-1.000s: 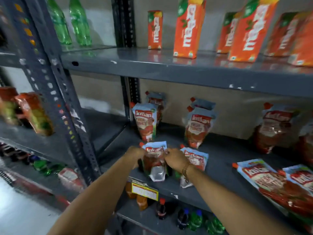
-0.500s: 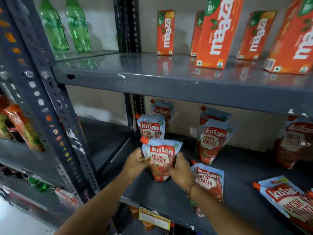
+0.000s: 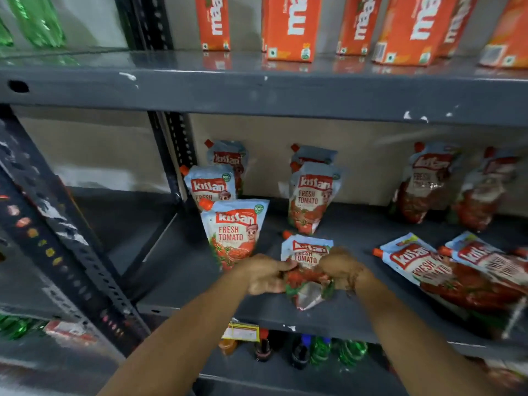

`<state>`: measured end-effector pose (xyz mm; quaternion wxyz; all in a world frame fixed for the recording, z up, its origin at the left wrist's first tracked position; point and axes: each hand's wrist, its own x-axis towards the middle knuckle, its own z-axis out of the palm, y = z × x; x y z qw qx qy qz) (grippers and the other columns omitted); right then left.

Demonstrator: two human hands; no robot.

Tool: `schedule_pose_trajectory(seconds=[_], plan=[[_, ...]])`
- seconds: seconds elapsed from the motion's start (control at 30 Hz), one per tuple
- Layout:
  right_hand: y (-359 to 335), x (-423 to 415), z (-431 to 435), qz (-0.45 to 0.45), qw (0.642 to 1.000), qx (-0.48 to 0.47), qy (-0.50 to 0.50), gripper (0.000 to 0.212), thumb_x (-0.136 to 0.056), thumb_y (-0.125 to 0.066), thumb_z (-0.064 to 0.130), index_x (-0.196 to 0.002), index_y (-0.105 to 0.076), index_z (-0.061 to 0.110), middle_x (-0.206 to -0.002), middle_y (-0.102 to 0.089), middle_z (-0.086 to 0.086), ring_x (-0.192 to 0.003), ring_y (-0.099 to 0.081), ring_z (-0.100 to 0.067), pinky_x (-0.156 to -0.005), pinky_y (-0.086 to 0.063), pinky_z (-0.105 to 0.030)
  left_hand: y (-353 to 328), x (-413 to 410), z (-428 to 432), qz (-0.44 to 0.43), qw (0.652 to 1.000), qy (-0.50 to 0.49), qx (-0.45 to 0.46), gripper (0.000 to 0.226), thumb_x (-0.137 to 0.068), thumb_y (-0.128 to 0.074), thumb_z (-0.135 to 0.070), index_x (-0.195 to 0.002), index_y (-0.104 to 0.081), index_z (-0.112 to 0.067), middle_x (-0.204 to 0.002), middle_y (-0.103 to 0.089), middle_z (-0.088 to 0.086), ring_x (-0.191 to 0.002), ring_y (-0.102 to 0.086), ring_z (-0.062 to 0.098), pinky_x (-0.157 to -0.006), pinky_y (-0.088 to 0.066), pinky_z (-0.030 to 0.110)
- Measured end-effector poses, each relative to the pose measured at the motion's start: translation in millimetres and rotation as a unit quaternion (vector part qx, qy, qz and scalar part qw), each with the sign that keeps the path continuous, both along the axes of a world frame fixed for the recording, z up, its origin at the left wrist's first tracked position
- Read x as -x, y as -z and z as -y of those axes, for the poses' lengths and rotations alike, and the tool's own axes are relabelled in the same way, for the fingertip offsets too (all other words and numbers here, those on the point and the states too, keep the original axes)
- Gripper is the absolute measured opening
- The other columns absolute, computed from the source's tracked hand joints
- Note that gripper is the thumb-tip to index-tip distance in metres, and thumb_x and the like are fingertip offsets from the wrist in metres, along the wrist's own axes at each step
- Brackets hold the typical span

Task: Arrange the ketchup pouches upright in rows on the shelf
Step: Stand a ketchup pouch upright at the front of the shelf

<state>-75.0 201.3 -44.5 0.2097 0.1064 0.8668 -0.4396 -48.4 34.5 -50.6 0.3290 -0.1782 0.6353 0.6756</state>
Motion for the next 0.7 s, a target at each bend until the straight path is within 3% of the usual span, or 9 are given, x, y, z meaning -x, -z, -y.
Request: schedule_pose_trajectory(seconds=[0.03,0.1,0.17,0.23,0.3,0.4,0.47,0.57,0.7], plan=[[2,-4,-2,-0.022,0.998,0.046,0.045,0.043,-0.074,-0.069,-0.002,-0.116,-0.059,-0.005,-0.121,-0.062,-0.019,-0.111,-0.060,-0.034,-0.095,-0.050,-0.040,0,0,-6,-0.015,1.000,-0.006,-0.002,0.003,-0.086,-0.065,-0.008,-0.085,-0.063,-0.007,-0.096,-0.068,0.007,-0.088,-0.066,0.018,-0.074,-0.056,0.027],[4,-9,-3,-0.088,0.986,0.098,0.105,0.040,-0.070,-0.066,-0.008,-0.110,-0.061,-0.001,-0.111,-0.068,-0.018,-0.100,-0.066,-0.029,-0.082,-0.057,-0.039,-1,1,-12,-0.075,0.997,-0.035,0.007,0.014,-0.081,-0.066,0.006,-0.083,-0.061,-0.007,-0.097,-0.067,0.009,-0.087,-0.064,0.018,-0.079,-0.054,0.029],[-2,-10,0,-0.183,0.969,0.108,0.122,0.046,-0.069,-0.067,-0.004,-0.112,-0.052,0.007,-0.105,-0.069,-0.008,-0.090,-0.065,-0.019,-0.061,-0.055,-0.025,-6,5,-14,-0.178,0.981,-0.078,0.023,0.029,-0.074,-0.068,0.014,-0.086,-0.056,-0.009,-0.096,-0.068,0.007,-0.085,-0.065,0.017,-0.072,-0.056,0.026],[-10,-12,4,-0.297,0.941,0.108,0.118,0.045,-0.072,-0.066,0.000,-0.111,-0.048,0.015,-0.100,-0.065,0.000,-0.087,-0.061,-0.012,-0.059,-0.046,-0.013,-14,10,-11,-0.274,0.953,-0.125,0.035,0.039,-0.070,-0.069,0.017,-0.086,-0.052,-0.013,-0.094,-0.067,0.006,-0.089,-0.065,0.018,-0.072,-0.057,0.026],[-11,-11,6,-0.365,0.922,0.090,0.096,0.035,-0.076,-0.064,0.001,-0.104,-0.049,0.016,-0.100,-0.063,0.002,-0.088,-0.059,-0.009,-0.061,-0.042,-0.005,-16,18,-13,-0.325,0.932,-0.148,0.067,0.040,-0.069,-0.068,0.017,-0.092,-0.053,-0.012,-0.104,-0.066,0.011,-0.100,-0.064,0.024,-0.083,-0.057,0.037],[2,-14,10,-0.339,0.938,0.054,0.043,0.031,-0.078,-0.064,0.005,-0.106,-0.051,0.007,-0.105,-0.062,0.000,-0.092,-0.058,-0.011,-0.066,-0.046,-0.002,-2,16,-20,-0.331,0.915,-0.158,0.165,0.053,-0.073,-0.066,0.009,-0.123,-0.055,-0.005,-0.123,-0.063,0.015,-0.115,-0.059,0.031,-0.099,-0.049,0.047],[8,-12,9,-0.312,0.949,0.034,0.019,0.030,-0.081,-0.062,0.004,-0.110,-0.054,0.006,-0.111,-0.064,-0.007,-0.101,-0.061,-0.018,-0.079,-0.051,-0.019,11,11,-24,-0.313,0.921,-0.177,0.147,0.062,-0.076,-0.066,0.008,-0.134,-0.048,-0.006,-0.130,-0.061,0.014,-0.122,-0.055,0.030,-0.104,-0.045,0.048],[4,-5,0,-0.294,0.955,0.037,-0.002,0.028,-0.081,-0.059,0.005,-0.108,-0.056,0.010,-0.112,-0.066,-0.006,-0.101,-0.062,-0.019,-0.078,-0.048,-0.023,19,11,-31,-0.288,0.922,-0.218,0.137,0.065,-0.077,-0.064,0.011,-0.137,-0.043,-0.006,-0.133,-0.059,0.012,-0.124,-0.054,0.027,-0.106,-0.043,0.048],[-1,-2,-15,-0.266,0.962,0.040,-0.047,0.032,-0.080,-0.061,0.008,-0.112,-0.056,0.010,-0.115,-0.067,-0.008,-0.102,-0.063,-0.019,-0.077,-0.045,-0.021,23,12,-48,-0.265,0.914,-0.262,0.161,0.047,-0.081,-0.059,0.011,-0.125,-0.047,0.000,-0.125,-0.062,0.016,-0.118,-0.057,0.029,-0.102,-0.047,0.046]])
